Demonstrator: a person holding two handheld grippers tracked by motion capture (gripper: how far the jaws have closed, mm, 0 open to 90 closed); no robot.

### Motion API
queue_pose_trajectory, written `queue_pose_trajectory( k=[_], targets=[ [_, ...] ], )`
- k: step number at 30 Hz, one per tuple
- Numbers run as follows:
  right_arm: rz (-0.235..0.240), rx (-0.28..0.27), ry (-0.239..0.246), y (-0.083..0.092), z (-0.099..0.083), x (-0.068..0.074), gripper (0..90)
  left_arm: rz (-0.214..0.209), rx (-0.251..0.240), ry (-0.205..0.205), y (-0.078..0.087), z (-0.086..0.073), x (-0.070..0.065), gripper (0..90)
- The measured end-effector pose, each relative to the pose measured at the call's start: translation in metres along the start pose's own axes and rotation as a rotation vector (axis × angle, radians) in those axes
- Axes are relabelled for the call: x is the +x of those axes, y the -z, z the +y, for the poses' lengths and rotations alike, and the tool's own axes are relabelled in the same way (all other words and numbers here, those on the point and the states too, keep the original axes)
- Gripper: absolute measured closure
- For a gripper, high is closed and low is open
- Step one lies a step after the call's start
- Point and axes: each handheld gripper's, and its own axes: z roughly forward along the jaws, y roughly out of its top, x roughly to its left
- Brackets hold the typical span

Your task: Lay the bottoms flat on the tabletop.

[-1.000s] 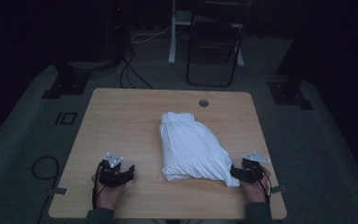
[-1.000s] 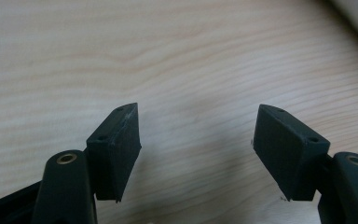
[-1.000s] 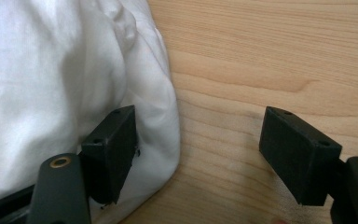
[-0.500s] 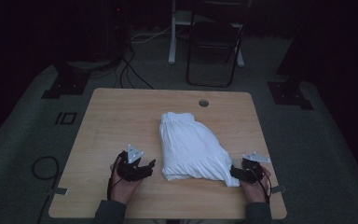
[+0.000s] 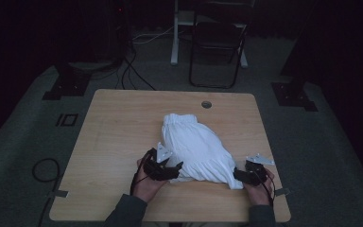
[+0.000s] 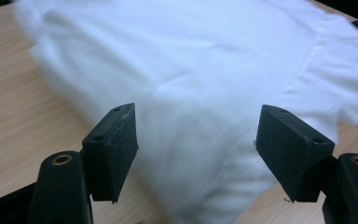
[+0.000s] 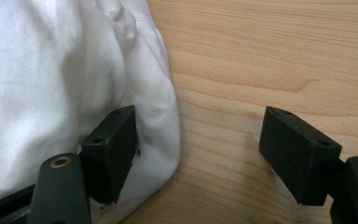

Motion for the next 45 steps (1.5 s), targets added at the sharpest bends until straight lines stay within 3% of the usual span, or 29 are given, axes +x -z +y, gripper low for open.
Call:
queue_pose_trajectory(
  k=[1,3,6,8,15,17,20,21,22,23,24,26,27,28,29,31,35,37,38,40,41,42,44,45],
  targets=[
    [0.000,0.000,0.000,0.000,0.000,0.000,27.3,0.000,0.000,0.000,0.000,0.000,0.000,29.3],
    [0.000,0.000,0.000,0.000,0.000,0.000,27.3,-0.047,-0.001,-0.032,-0.017,0.013,-0.015,28.0],
    [0.000,0.000,-0.001,0.000,0.000,0.000,27.3,-0.065,0.000,-0.049,-0.025,0.019,-0.024,25.8],
    [0.000,-0.001,-0.001,0.000,0.000,0.000,27.3,-0.095,0.015,-0.096,-0.038,0.030,-0.039,24.4],
    [-0.001,0.000,-0.003,0.000,0.000,0.000,27.3,-0.119,0.055,-0.148,-0.070,0.039,-0.064,14.5],
    [-0.001,-0.001,-0.004,0.000,0.000,0.000,27.3,-0.082,0.092,-0.170,-0.086,0.036,-0.072,13.0],
    [-0.001,0.000,-0.003,0.000,0.000,0.000,27.3,-0.066,0.105,-0.172,-0.091,0.035,-0.072,12.6],
    [-0.001,0.000,-0.002,0.000,0.000,0.000,27.3,-0.020,0.145,-0.183,-0.100,0.030,-0.072,15.2],
    [-0.001,0.000,-0.002,0.000,0.000,0.000,27.3,-0.020,0.145,-0.183,-0.100,0.030,-0.072,17.0],
    [-0.001,0.000,-0.001,0.000,0.000,0.000,27.3,0.012,0.169,-0.191,-0.104,0.027,-0.072,21.2],
    [-0.001,0.000,-0.001,0.000,0.000,0.000,27.3,0.018,0.176,-0.192,-0.105,0.025,-0.072,25.3],
    [-0.001,0.000,-0.001,0.000,0.000,0.000,27.3,0.027,0.184,-0.192,-0.106,0.024,-0.071,42.4],
    [-0.001,0.000,-0.001,0.000,0.000,0.000,27.3,0.028,0.187,-0.189,-0.105,0.023,-0.069,42.4],
    [0.000,0.000,-0.001,0.000,0.000,0.001,27.3,0.020,0.182,-0.171,-0.104,0.023,-0.066,52.7],
    [0.000,0.001,0.001,0.000,0.000,0.001,27.3,0.011,0.170,-0.134,-0.099,0.023,-0.059,68.7],
    [0.000,0.000,0.001,0.000,0.000,0.001,27.4,0.004,0.162,-0.117,-0.096,0.024,-0.056,76.1],
    [-0.001,0.000,0.003,0.000,0.000,0.001,27.5,0.006,0.125,-0.114,-0.076,0.028,-0.047,77.7],
    [-0.002,0.000,0.003,0.000,0.000,0.001,27.7,0.037,0.094,-0.090,-0.057,0.026,-0.033,78.0],
    [-0.002,0.000,0.003,0.000,0.000,0.001,27.7,0.037,0.094,-0.090,-0.057,0.026,-0.033,78.1],
    [-0.002,0.000,0.003,0.000,0.000,0.001,27.7,0.058,0.086,-0.065,-0.044,0.021,-0.019,78.1],
    [-0.003,0.000,0.003,0.000,0.000,0.001,27.8,0.088,0.084,-0.043,-0.032,0.014,-0.004,78.0],
    [-0.003,0.000,0.003,0.000,0.000,0.001,27.8,0.088,0.084,-0.043,-0.032,0.014,-0.004,78.0],
    [-0.004,0.000,0.003,0.000,0.000,0.001,27.8,0.121,0.085,-0.015,-0.020,0.006,0.012,78.0],
    [-0.005,0.000,0.003,0.000,0.000,0.001,27.8,0.148,0.089,0.011,-0.009,-0.003,0.028,77.8]
  ],
)
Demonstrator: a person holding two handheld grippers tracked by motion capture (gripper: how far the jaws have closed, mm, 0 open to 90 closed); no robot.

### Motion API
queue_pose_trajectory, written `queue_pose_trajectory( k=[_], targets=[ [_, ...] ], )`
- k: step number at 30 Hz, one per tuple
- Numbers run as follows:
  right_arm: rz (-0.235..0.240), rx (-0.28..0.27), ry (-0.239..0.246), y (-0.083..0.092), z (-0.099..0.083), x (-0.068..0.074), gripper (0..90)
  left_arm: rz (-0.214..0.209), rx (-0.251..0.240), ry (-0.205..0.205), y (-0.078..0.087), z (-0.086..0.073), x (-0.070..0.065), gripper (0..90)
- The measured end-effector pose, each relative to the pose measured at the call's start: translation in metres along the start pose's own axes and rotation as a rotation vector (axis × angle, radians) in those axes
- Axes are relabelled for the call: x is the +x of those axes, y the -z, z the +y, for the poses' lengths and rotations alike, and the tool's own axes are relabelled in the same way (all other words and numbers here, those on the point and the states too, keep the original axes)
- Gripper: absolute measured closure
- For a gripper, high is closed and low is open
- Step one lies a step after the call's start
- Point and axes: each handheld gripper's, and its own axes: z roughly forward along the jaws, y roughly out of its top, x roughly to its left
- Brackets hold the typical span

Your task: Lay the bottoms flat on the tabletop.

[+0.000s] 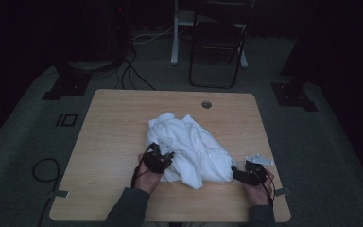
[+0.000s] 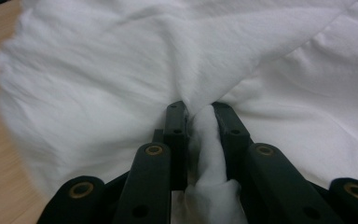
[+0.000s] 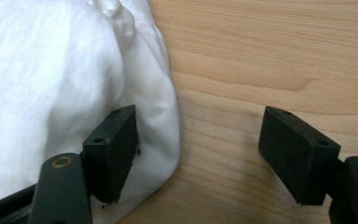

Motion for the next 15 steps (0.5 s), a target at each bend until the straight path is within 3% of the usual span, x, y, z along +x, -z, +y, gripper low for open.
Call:
queue_pose_trajectory(
  k=[1,2,3,6,7,8,9,12,13,15],
  targets=[
    [0.000,0.000,0.000,0.000,0.000,0.000,27.8,0.000,0.000,0.000,0.000,0.000,0.000,77.7],
    [0.000,0.000,0.000,0.000,0.000,0.000,27.8,0.019,0.004,0.040,0.008,-0.010,0.018,77.6],
    [-0.001,0.000,0.000,0.000,0.000,0.000,27.9,0.019,0.004,0.040,0.008,-0.010,0.018,77.5],
    [-0.002,0.001,-0.002,0.000,0.000,0.000,27.9,0.060,0.005,0.087,0.020,-0.026,0.044,77.1],
    [-0.003,0.000,-0.002,0.000,0.000,0.000,27.9,0.092,0.012,0.118,0.029,-0.037,0.061,77.0],
    [-0.003,0.000,-0.001,0.000,0.000,0.000,28.0,0.108,0.014,0.138,0.033,-0.043,0.069,76.9],
    [-0.003,0.000,-0.001,0.000,0.000,0.000,28.0,0.108,0.014,0.138,0.033,-0.043,0.069,76.5],
    [-0.004,0.000,-0.002,0.000,0.000,0.000,28.0,0.138,0.030,0.194,0.044,-0.062,0.090,75.7],
    [-0.004,0.000,-0.002,0.000,0.000,0.001,28.0,0.169,0.049,0.208,0.050,-0.075,0.100,74.9],
    [-0.006,0.000,-0.003,0.000,0.000,0.001,28.1,0.191,0.059,0.215,0.053,-0.082,0.104,74.3]
  ],
)
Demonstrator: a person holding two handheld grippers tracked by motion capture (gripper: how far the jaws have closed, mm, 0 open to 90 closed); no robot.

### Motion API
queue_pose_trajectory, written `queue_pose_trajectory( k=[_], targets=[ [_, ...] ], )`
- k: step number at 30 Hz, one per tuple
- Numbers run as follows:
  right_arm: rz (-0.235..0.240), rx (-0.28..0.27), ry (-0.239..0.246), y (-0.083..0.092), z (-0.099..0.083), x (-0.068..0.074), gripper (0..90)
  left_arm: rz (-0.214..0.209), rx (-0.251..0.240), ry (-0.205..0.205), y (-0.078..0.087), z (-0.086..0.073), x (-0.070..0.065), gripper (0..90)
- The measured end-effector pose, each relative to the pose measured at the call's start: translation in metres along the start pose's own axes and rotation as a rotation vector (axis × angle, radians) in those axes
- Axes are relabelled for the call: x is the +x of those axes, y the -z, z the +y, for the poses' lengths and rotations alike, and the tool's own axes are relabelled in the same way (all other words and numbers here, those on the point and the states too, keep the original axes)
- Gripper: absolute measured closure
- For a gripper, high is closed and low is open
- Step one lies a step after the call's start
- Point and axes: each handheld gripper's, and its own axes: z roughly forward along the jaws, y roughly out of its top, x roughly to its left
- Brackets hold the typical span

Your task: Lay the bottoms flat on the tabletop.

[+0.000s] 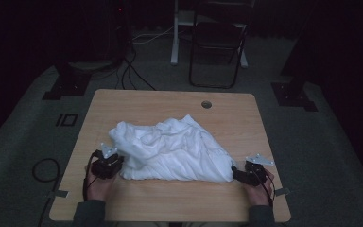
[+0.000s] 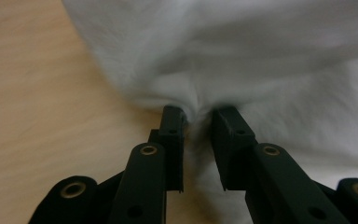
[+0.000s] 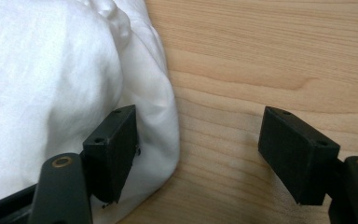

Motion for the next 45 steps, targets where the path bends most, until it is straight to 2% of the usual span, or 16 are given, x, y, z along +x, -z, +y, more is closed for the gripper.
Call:
queue_pose_trajectory(
  k=[2,3,7,9,10,18,24,27,28,32,33,35,38,39,43,45],
  targets=[
    [-0.001,0.000,0.000,0.000,0.000,0.000,28.1,0.041,0.020,0.045,0.005,-0.017,0.020,72.4],
    [-0.001,0.000,0.000,0.000,0.000,0.000,28.1,0.041,0.020,0.045,0.005,-0.017,0.020,71.4],
    [-0.002,-0.001,-0.001,0.000,0.000,0.000,28.1,0.086,0.028,0.101,0.017,-0.037,0.046,68.1],
    [-0.003,0.000,-0.002,0.000,0.000,0.000,28.2,0.096,0.024,0.114,0.020,-0.040,0.051,67.2],
    [-0.003,-0.001,-0.002,0.000,0.000,0.000,28.3,0.112,0.012,0.138,0.026,-0.042,0.060,66.2],
    [0.002,0.001,-0.013,0.001,0.000,0.001,31.9,0.141,-0.044,0.208,0.047,-0.038,0.085,63.0],
    [0.007,-0.023,-0.024,0.014,0.010,0.001,40.9,0.128,-0.072,0.191,0.054,-0.021,0.089,60.1],
    [0.011,-0.061,-0.010,0.022,0.023,0.004,44.1,0.087,-0.076,0.169,0.054,-0.009,0.083,57.7],
    [0.019,-0.070,-0.005,0.024,0.028,0.006,45.0,0.063,-0.067,0.143,0.049,-0.003,0.074,56.8],
    [0.041,-0.080,0.010,0.025,0.038,0.011,47.1,0.039,-0.063,0.139,0.040,0.002,0.064,52.5],
    [0.052,-0.083,0.022,0.024,0.044,0.014,48.2,0.017,-0.055,0.129,0.030,0.007,0.053,52.5],
    [0.098,-0.089,0.051,0.018,0.064,0.032,47.2,-0.010,-0.053,0.111,0.019,0.012,0.040,45.3],
    [0.115,-0.091,0.067,0.013,0.074,0.043,44.7,-0.043,-0.026,0.091,-0.002,0.021,0.021,39.8],
    [0.145,-0.089,0.074,0.005,0.084,0.055,42.8,-0.057,-0.023,0.087,-0.013,0.026,0.013,36.2],
    [0.182,-0.066,0.080,-0.010,0.095,0.070,42.3,-0.063,-0.010,0.106,-0.028,0.033,0.003,29.2],
    [0.204,-0.033,0.088,-0.030,0.105,0.084,41.7,-0.050,0.015,0.098,-0.038,0.037,-0.003,27.6]
  ],
)
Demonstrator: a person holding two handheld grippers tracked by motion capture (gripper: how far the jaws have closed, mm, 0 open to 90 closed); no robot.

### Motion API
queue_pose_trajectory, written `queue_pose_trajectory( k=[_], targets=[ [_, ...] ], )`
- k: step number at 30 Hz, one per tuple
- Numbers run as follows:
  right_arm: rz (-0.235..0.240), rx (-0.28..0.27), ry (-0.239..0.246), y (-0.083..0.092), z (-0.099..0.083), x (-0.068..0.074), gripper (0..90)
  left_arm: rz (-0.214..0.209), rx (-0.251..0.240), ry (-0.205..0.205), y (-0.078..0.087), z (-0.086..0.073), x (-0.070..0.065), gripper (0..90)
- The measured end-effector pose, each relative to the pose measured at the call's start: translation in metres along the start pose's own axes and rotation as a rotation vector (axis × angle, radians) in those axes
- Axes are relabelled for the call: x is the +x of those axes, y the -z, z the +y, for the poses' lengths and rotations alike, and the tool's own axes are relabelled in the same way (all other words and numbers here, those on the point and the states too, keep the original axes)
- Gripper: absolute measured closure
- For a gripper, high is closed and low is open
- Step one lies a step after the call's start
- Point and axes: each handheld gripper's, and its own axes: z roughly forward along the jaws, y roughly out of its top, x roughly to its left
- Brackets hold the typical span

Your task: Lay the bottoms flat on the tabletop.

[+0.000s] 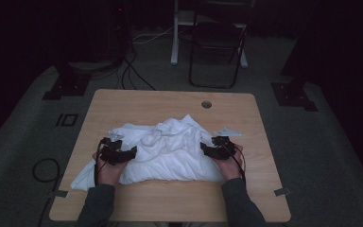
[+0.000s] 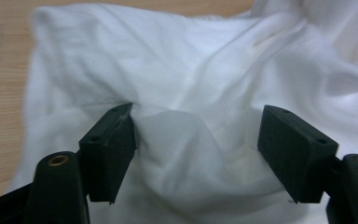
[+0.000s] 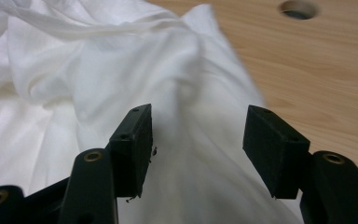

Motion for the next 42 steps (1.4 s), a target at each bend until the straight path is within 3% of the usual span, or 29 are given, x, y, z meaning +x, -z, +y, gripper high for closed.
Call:
queue_pose_trajectory(
  k=[3,4,6,8,9,10,11,12,13,14,16,18,20,21,22,24,27,30,33,35,38,39,42],
  targets=[
    [0.010,0.028,-0.013,-0.014,0.006,0.005,40.0,0.006,0.037,-0.001,-0.014,0.002,-0.005,27.7],
    [0.009,0.055,-0.005,-0.026,0.010,0.009,38.8,-0.006,0.057,0.011,-0.022,0.000,-0.007,30.9],
    [0.007,0.075,-0.002,-0.032,0.011,0.010,38.7,-0.013,0.068,0.019,-0.025,-0.001,-0.007,34.5],
    [0.008,0.139,0.005,-0.049,0.011,0.011,43.2,-0.020,0.094,0.017,-0.033,-0.008,-0.006,51.7],
    [0.008,0.139,0.005,-0.049,0.011,0.011,43.2,-0.020,0.094,0.017,-0.033,-0.008,-0.006,60.6],
    [0.018,0.171,-0.003,-0.055,0.009,0.009,49.3,-0.015,0.088,0.018,-0.032,-0.009,-0.006,60.6],
    [0.037,0.182,-0.008,-0.058,0.008,0.008,56.6,-0.024,0.082,0.028,-0.031,-0.009,-0.004,69.4],
    [0.071,0.183,-0.014,-0.056,0.007,0.007,70.2,-0.038,0.075,0.036,-0.028,-0.009,-0.002,80.1],
    [0.071,0.183,-0.014,-0.056,0.007,0.007,70.2,-0.044,0.066,0.036,-0.024,-0.009,-0.002,80.1],
    [0.081,0.173,0.009,-0.050,0.008,0.008,79.0,-0.047,0.060,0.029,-0.021,-0.008,-0.002,83.1],
    [0.086,0.164,0.021,-0.045,0.008,0.009,81.4,-0.060,0.038,0.008,-0.011,-0.007,-0.004,83.5],
    [0.103,0.133,0.059,-0.029,0.007,0.011,83.9,-0.075,0.005,-0.004,0.003,-0.008,-0.006,83.9],
    [0.109,0.108,0.087,-0.016,0.005,0.016,84.0,-0.083,-0.022,-0.014,0.019,-0.010,-0.007,84.0],
    [0.111,0.097,0.103,-0.009,0.004,0.019,83.9,-0.088,-0.044,-0.029,0.037,-0.014,-0.009,84.0],
    [0.111,0.097,0.103,-0.009,0.004,0.019,83.9,-0.088,-0.044,-0.029,0.037,-0.014,-0.009,84.0],
    [0.127,0.062,0.134,0.014,-0.001,0.026,83.8,-0.093,-0.058,-0.036,0.049,-0.019,-0.010,84.0],
    [0.151,0.050,0.147,0.029,-0.006,0.029,84.1,-0.098,-0.077,-0.039,0.069,-0.033,-0.009,83.9],
    [0.173,0.053,0.178,0.055,-0.022,0.034,85.1,-0.104,-0.054,-0.047,0.080,-0.051,-0.010,84.0],
    [0.171,0.072,0.195,0.065,-0.033,0.036,85.5,-0.106,-0.019,-0.051,0.087,-0.072,-0.011,83.9],
    [0.185,0.099,0.204,0.076,-0.051,0.038,85.7,-0.101,0.016,-0.048,0.087,-0.085,-0.011,83.9],
    [0.192,0.127,0.204,0.078,-0.064,0.040,85.9,-0.106,0.073,-0.037,0.078,-0.102,-0.011,83.7],
    [0.188,0.160,0.203,0.074,-0.078,0.042,85.9,-0.102,0.106,-0.034,0.070,-0.107,-0.013,83.6],
    [0.172,0.201,0.201,0.065,-0.091,0.045,85.7,-0.085,0.116,-0.057,0.063,-0.109,-0.017,83.4]
  ],
)
